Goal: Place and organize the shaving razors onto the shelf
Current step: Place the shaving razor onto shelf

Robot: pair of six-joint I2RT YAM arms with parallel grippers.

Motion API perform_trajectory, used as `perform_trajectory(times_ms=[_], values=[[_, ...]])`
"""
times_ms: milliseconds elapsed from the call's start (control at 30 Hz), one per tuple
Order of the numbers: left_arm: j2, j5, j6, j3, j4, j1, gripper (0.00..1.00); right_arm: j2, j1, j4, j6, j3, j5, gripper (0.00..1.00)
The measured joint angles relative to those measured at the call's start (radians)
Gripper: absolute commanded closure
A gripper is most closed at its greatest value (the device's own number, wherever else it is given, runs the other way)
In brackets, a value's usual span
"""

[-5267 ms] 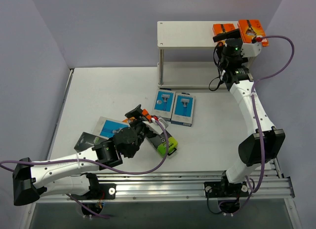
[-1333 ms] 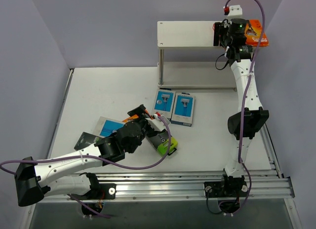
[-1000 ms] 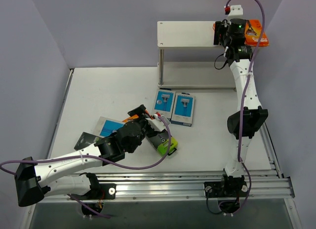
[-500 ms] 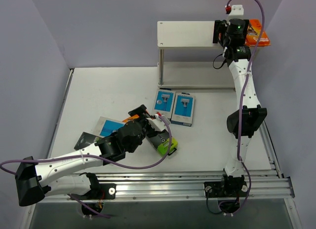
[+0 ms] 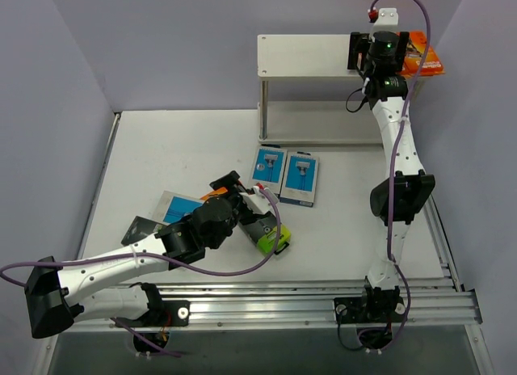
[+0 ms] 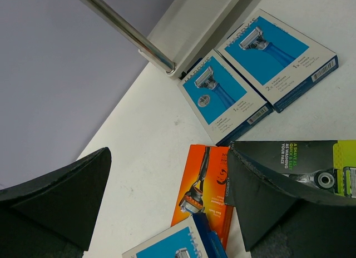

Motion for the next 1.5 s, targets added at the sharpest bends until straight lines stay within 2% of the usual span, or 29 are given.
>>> perform_trajectory(times_ms=[433,900,1067,1333,1500], values=[[0.018,0.003,-0.011,0.007,-0.008,0.003,0.06,-0.013,0.014,0.089,0.026,-0.054,-0.005,0.0],[0.067,0.005,-0.017,0.022,-0.035,0.003,0.06,-0.106,0.031,0.198,0.063,-0.085,-0.033,0.0],[0.067,-0.003,-0.017,0.022,-0.032,0.003,0.06,-0.151,0.059,0.241,0.094,-0.147,-0.05,0.03],[0.067,-0.051,-0.018,0.023,-0.014,0.003,0.06,-0.173,0.14,0.29,0.22,-0.3,-0.054,0.07],[0.061,-0.082,-0.05,0.042,-0.061,0.007,0.06,-0.171,0.176,0.291,0.291,-0.323,-0.034,0.08]])
